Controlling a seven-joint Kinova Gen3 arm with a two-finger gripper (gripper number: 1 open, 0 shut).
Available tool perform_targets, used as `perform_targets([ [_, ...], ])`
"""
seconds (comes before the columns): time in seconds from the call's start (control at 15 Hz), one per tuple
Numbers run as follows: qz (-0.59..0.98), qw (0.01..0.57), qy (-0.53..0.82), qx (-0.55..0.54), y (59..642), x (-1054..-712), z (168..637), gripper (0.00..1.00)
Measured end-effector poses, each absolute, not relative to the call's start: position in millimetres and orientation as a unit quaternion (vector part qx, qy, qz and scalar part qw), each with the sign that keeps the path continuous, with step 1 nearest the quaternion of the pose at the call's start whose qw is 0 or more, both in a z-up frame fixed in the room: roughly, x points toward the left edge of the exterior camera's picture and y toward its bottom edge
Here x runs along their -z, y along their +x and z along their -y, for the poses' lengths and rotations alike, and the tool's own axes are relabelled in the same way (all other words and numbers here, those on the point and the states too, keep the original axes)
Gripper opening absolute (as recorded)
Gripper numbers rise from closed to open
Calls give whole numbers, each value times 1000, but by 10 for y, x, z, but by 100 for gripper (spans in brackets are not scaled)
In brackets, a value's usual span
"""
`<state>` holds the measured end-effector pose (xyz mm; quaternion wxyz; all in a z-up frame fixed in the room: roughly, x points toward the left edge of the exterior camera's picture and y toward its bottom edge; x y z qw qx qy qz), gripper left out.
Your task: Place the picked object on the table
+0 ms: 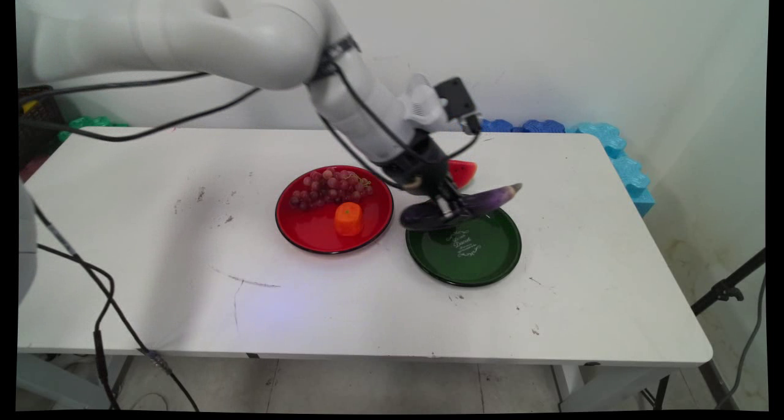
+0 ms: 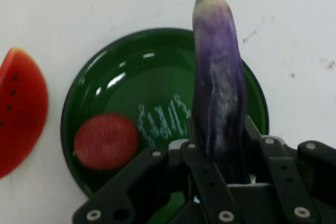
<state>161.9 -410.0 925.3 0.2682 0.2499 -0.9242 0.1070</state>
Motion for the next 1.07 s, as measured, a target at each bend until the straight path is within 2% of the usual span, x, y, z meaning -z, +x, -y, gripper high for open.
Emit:
perform_targets([
  [0.2, 932, 256, 235, -105, 1912, -9383, 3857, 0],
  [0.47, 942, 238, 217, -95, 2268, -9386, 3522, 0],
  [1.07, 954, 217, 193, -73, 2646, -8987, 3005, 0],
])
